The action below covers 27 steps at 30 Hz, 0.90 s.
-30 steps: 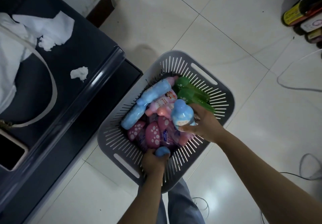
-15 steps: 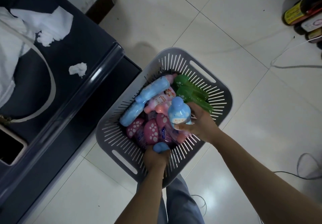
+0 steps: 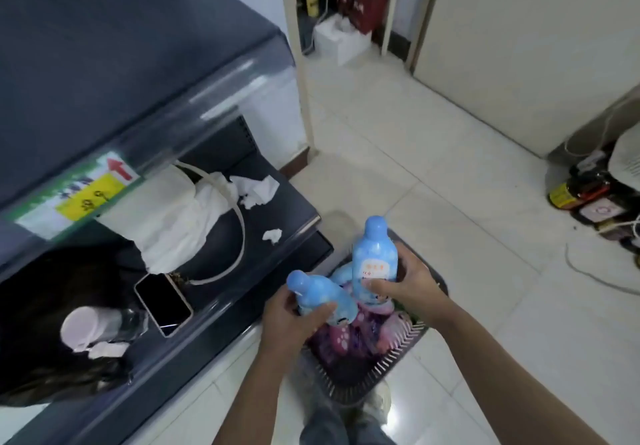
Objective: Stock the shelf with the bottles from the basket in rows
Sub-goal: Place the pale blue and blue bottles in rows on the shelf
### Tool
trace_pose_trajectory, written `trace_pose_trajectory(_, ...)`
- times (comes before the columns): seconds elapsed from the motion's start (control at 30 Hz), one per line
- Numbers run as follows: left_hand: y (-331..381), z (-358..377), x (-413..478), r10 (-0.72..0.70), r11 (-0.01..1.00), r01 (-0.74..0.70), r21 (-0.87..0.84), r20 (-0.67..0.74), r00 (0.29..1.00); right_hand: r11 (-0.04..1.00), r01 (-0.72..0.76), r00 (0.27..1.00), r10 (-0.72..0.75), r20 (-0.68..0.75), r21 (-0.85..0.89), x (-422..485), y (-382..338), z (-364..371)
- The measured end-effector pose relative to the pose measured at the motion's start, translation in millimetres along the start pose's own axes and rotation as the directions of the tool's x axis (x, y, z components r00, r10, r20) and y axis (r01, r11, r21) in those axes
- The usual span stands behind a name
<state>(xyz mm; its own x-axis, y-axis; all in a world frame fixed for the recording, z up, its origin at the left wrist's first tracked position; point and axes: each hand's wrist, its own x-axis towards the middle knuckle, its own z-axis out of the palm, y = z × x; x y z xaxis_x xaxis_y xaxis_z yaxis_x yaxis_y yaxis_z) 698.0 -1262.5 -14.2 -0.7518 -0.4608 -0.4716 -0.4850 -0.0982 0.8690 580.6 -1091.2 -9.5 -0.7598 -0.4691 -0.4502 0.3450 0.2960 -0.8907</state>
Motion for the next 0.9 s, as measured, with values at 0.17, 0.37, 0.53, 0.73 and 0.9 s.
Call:
trace_pose_trajectory(0.17,80.6,-20.4,-48.3,0.115,0.877,-0.155,-0.455,-0.115,0.987,0.978,0.13,0.985,-0.147,0.091,0.165,-29.3,-95.7,16.4)
trace_pose_trajectory(0.37,159.5,-44.3,-95.8,0.099,0.641,-0.265,-0.72,-0.265,0.959,0.927,0.256,0.93,-0.313,0.191,0.274,-65.7,-191.3,66.8)
trace_pose_trajectory(0.53,204.6,-94.9,-129.9,0.189,0.746,-0.448,-0.492,-0.488,0.852,0.888,0.4,0.872,-0.444,0.205,0.226,-94.1,-253.2,124.9)
trace_pose_trajectory(0.73,213.0,-178.6,-160.2,0.289,0.796,-0.568,-0.21,-0.693,0.661,0.868,0.468,0.823,-0.497,0.277,0.168,-113.5,-279.1,203.7)
trace_pose_trajectory(0.9,195.3,-261.2,-193.0,0.336,0.791,-0.606,-0.08,-0.771,0.541,0.862,0.491,0.805,-0.504,0.312,0.125,-131.5,-284.2,291.4)
